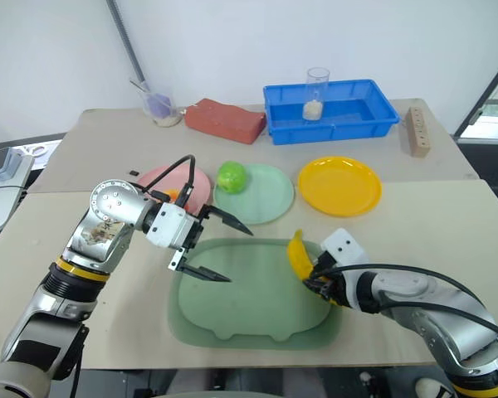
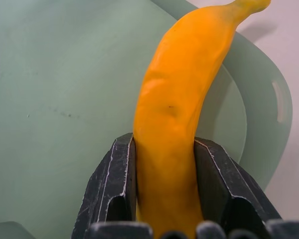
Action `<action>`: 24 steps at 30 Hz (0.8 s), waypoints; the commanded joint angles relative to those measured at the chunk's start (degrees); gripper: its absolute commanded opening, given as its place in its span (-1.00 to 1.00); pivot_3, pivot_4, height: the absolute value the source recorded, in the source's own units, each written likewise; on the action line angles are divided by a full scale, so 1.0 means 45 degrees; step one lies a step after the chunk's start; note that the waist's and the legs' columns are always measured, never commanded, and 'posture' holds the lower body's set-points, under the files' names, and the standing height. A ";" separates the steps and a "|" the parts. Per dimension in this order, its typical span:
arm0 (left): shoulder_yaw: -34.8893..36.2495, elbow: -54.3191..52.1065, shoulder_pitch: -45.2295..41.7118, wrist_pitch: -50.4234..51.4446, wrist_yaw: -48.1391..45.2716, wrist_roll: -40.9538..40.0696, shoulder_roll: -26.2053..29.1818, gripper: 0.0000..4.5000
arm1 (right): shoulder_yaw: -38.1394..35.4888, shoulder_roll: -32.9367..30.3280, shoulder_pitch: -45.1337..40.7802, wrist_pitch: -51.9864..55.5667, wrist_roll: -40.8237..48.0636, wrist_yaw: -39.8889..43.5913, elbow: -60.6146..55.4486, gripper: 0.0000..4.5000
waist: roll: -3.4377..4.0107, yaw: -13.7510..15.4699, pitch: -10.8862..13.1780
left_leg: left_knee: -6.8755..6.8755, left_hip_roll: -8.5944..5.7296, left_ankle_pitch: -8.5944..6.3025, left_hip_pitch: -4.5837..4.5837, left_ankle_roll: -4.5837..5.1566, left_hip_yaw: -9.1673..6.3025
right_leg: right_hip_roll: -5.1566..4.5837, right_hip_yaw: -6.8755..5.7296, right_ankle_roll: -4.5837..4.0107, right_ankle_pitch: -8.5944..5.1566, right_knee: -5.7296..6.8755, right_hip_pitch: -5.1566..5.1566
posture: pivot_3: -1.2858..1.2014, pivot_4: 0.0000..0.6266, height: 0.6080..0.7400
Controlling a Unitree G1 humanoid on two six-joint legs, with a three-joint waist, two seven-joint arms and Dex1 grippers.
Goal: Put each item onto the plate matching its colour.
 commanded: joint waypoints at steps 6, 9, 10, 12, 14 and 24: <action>0.1330 0.1024 -0.1731 0.2791 0.2640 -0.0614 -0.0673 1.00 | -0.1357 -0.0267 -0.4035 -0.0501 -0.0058 0.0599 0.1979 -0.44 | -0.0010 -0.0045 0.0009 | 0.0003 -0.0005 0.0000 0.0006 0.0000 -0.0003 | 0.0000 0.0000 0.0001 0.0001 0.0001 -0.0004 | 0.03 -0.52 1.00; 0.1774 0.2026 -0.2278 0.3301 0.4247 -0.0403 -0.1446 1.00 | -0.0755 0.0178 -0.5747 -0.1602 -0.1405 0.0242 0.4630 -0.44 | -0.0012 -0.0027 0.0009 | 0.0000 -0.0009 0.0000 0.0012 0.0000 -0.0005 | 0.0000 -0.0004 0.0002 0.0002 0.0001 -0.0002 | 0.03 -0.52 1.00; 0.1879 0.2275 -0.2360 0.3426 0.4722 -0.0332 -0.1683 1.00 | -0.0453 0.0417 -0.6272 -0.2091 -0.1861 0.0214 0.5674 -0.44 | -0.0012 -0.0034 0.0007 | -0.0005 -0.0009 0.0001 0.0009 0.0001 -0.0009 | 0.0002 -0.0005 0.0004 0.0003 0.0000 -0.0001 | 0.03 -0.52 1.00; 0.1981 0.2603 -0.2425 0.3634 0.5315 -0.0245 -0.2025 1.00 | 0.0017 0.0943 -0.7239 -0.2983 -0.2698 0.0168 0.7724 -0.44 | -0.0011 -0.0038 0.0007 | -0.0003 -0.0010 0.0002 0.0016 0.0003 -0.0008 | 0.0007 0.0001 0.0031 0.0018 0.0001 0.0003 | 0.03 -0.52 1.00; 0.1966 0.2762 -0.2332 0.3605 0.5768 -0.0073 -0.2285 1.00 | 0.0471 0.1636 -0.8512 -0.3985 -0.3513 0.0315 1.0434 -0.44 | -0.0009 -0.0090 0.0006 | -0.0009 -0.0010 0.0018 0.0002 0.0029 -0.0008 | 0.0016 0.0007 0.0118 0.0059 0.0002 0.0000 | 0.03 -0.52 1.00; 0.1981 0.1677 -0.1758 0.4148 0.6900 -0.0096 -0.2619 1.00 | 0.1074 0.3335 -1.3097 -0.7987 -0.6201 0.1856 2.0902 -0.44 | 0.0061 -0.0041 -0.0015 | -0.0040 -0.0009 0.0058 -0.0018 0.0113 -0.0018 | 0.0048 0.0032 0.0125 0.0061 0.0027 0.0013 | 0.03 -0.52 1.00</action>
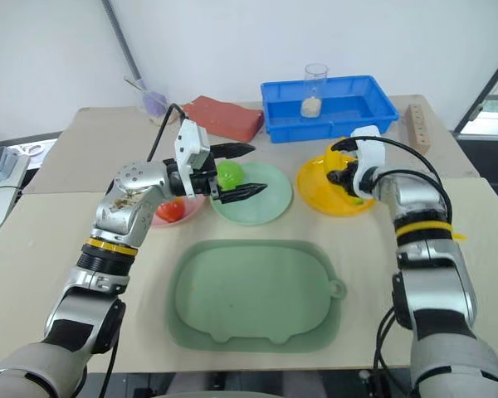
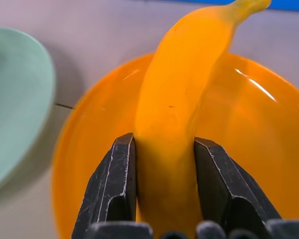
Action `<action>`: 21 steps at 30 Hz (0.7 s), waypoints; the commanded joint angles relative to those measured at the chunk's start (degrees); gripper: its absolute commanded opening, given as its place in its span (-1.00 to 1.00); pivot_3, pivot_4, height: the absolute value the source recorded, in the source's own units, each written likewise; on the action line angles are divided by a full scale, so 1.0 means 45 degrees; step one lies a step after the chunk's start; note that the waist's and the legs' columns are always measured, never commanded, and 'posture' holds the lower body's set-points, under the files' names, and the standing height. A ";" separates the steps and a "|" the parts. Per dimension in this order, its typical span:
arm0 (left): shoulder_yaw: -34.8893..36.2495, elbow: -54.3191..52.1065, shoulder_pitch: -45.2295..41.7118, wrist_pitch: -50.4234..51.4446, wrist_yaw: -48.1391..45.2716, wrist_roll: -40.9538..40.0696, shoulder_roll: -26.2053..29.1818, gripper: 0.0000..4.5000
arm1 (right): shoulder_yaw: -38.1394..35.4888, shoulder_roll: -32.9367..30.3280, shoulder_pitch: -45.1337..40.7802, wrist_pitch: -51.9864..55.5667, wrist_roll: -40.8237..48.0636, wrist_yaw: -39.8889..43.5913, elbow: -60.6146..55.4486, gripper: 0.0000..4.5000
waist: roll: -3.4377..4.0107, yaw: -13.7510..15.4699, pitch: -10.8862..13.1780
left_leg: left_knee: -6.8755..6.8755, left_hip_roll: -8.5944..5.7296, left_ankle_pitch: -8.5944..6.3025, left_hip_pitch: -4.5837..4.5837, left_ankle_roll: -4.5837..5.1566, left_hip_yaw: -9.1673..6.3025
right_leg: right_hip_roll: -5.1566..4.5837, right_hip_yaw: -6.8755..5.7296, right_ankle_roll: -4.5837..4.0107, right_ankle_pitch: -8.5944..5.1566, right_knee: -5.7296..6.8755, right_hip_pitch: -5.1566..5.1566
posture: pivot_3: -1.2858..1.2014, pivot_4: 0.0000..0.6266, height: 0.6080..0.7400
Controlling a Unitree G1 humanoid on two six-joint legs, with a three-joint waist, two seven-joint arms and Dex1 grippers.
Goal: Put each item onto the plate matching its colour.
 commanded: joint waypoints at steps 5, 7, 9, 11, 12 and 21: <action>0.0410 -0.1478 0.0637 0.0456 0.0453 -0.0196 0.0436 1.00 | -0.0523 0.0051 -0.1342 -0.1000 -0.0688 0.0982 0.1948 0.46 | 0.0047 -0.0028 -0.0028 | -0.0002 -0.0001 -0.0001 0.0004 -0.0002 -0.0001 | 0.0000 0.0001 0.0000 0.0000 0.0006 -0.0003 | 0.03 -0.52 1.00; 0.0466 -0.1668 0.0767 0.0592 0.0504 -0.0258 0.0534 1.00 | -0.0527 -0.0036 -0.1259 -0.0995 -0.0835 0.1176 0.1743 0.77 | 0.0060 -0.0042 -0.0036 | -0.0003 -0.0001 -0.0002 0.0008 -0.0003 -0.0004 | 0.0001 0.0001 0.0000 0.0000 0.0010 -0.0003 | 0.03 -0.52 1.00; 0.0547 -0.1852 0.0892 0.0725 0.0509 -0.0314 0.0672 1.00 | -0.0571 -0.0244 -0.1060 -0.0771 -0.0843 0.1498 0.1118 0.97 | 0.0068 -0.0040 -0.0040 | -0.0001 -0.0001 -0.0002 0.0008 -0.0003 -0.0003 | 0.0000 0.0001 0.0000 0.0001 0.0011 -0.0004 | 0.03 -0.52 1.00; 0.0676 -0.2087 0.1077 0.0935 0.0447 -0.0416 0.0941 1.00 | -0.0629 -0.0612 -0.0680 -0.0390 -0.0762 0.1863 -0.0100 0.97 | 0.0074 -0.0031 -0.0043 | 0.0001 -0.0002 -0.0002 0.0004 -0.0004 -0.0001 | 0.0000 0.0001 0.0001 0.0002 0.0012 -0.0005 | 0.03 -0.52 1.00; 0.0814 -0.2231 0.1175 0.1247 0.0345 -0.0616 0.1158 1.00 | -0.0635 -0.0860 -0.0358 -0.0254 -0.0726 0.2055 -0.1060 0.97 | 0.0079 -0.0021 -0.0045 | 0.0001 -0.0002 -0.0003 0.0001 -0.0005 0.0000 | -0.0001 0.0001 0.0001 0.0002 0.0012 -0.0007 | 0.03 -0.52 1.00; 0.2388 -0.2460 0.2265 0.2619 -0.0075 -0.0650 0.4820 1.00 | -0.2876 -0.3444 0.5129 0.0723 0.2752 0.5405 -1.2156 0.97 | 0.0040 -0.0082 -0.0021 | -0.0013 0.0003 -0.0005 0.0020 -0.0007 -0.0009 | 0.0000 -0.0002 0.0005 -0.0013 0.0007 -0.0004 | 0.03 -0.52 1.00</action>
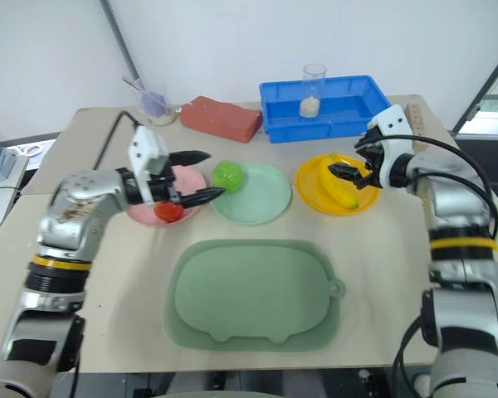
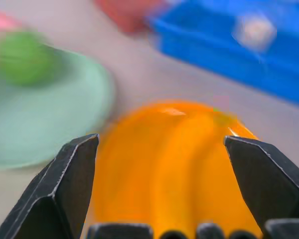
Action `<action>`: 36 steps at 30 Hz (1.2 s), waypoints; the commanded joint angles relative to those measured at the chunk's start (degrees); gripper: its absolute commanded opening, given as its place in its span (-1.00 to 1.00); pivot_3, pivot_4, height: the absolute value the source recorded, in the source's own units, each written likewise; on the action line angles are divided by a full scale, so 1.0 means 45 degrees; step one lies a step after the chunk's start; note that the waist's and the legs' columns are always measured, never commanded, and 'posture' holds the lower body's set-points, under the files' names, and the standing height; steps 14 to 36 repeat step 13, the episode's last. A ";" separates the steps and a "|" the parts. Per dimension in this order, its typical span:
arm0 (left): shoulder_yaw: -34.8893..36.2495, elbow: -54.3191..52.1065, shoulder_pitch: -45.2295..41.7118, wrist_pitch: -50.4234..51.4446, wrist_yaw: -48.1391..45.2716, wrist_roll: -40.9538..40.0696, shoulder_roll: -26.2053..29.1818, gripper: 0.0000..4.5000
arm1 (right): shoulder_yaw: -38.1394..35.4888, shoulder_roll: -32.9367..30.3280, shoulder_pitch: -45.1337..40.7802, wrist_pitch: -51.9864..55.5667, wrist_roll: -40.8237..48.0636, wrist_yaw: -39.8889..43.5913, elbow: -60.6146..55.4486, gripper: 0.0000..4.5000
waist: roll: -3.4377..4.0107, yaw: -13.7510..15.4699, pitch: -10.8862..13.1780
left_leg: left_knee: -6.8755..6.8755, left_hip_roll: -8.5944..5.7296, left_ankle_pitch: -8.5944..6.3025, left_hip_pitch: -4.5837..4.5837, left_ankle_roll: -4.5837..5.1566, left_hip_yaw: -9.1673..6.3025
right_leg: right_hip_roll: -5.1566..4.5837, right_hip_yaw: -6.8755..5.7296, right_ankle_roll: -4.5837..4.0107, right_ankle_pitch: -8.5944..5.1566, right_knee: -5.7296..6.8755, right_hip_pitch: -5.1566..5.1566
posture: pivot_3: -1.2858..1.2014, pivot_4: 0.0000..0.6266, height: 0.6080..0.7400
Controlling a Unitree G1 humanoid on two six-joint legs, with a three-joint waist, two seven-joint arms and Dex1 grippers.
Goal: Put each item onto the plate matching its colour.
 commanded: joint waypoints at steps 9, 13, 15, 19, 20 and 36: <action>0.1776 -0.0680 0.1648 0.0435 -0.0267 -0.0288 0.2212 1.00 | -0.2108 -0.1065 0.2723 0.1430 0.2741 0.0281 -0.5875 0.97 | -0.0115 0.0130 0.0072 | 0.0007 0.0005 -0.0103 0.0048 -0.0162 0.0063 | -0.0068 -0.0024 -0.0147 -0.0070 -0.0008 -0.0028 | 0.03 -0.52 1.00; 0.1587 -0.0900 0.1763 0.0309 -0.0161 -0.0127 0.2012 1.00 | -0.1947 -0.1156 0.2823 0.1159 0.2599 0.0164 -0.5657 0.97 | -0.0121 0.0234 0.0074 | 0.0010 -0.0001 -0.0102 0.0010 -0.0163 0.0095 | -0.0085 -0.0024 -0.0152 -0.0066 -0.0026 -0.0028 | 0.03 -0.52 1.00; 0.1587 -0.0900 0.1763 0.0309 -0.0161 -0.0127 0.2012 1.00 | -0.1947 -0.1156 0.2823 0.1159 0.2599 0.0164 -0.5657 0.97 | -0.0121 0.0234 0.0074 | 0.0010 -0.0001 -0.0102 0.0010 -0.0163 0.0095 | -0.0085 -0.0024 -0.0152 -0.0066 -0.0026 -0.0028 | 0.03 -0.52 1.00; 0.1587 -0.0900 0.1763 0.0309 -0.0161 -0.0127 0.2012 1.00 | -0.1947 -0.1156 0.2823 0.1159 0.2599 0.0164 -0.5657 0.97 | -0.0121 0.0234 0.0074 | 0.0010 -0.0001 -0.0102 0.0010 -0.0163 0.0095 | -0.0085 -0.0024 -0.0152 -0.0066 -0.0026 -0.0028 | 0.03 -0.52 1.00; 0.1587 -0.0900 0.1763 0.0309 -0.0161 -0.0127 0.2012 1.00 | -0.1947 -0.1156 0.2823 0.1159 0.2599 0.0164 -0.5657 0.97 | -0.0121 0.0234 0.0074 | 0.0010 -0.0001 -0.0102 0.0010 -0.0163 0.0095 | -0.0085 -0.0024 -0.0152 -0.0066 -0.0026 -0.0028 | 0.03 -0.52 1.00; 0.1587 -0.0900 0.1763 0.0309 -0.0161 -0.0127 0.2012 1.00 | -0.1947 -0.1156 0.2823 0.1159 0.2599 0.0164 -0.5657 0.97 | -0.0121 0.0234 0.0074 | 0.0010 -0.0001 -0.0102 0.0010 -0.0163 0.0095 | -0.0085 -0.0024 -0.0152 -0.0066 -0.0026 -0.0028 | 0.03 -0.52 1.00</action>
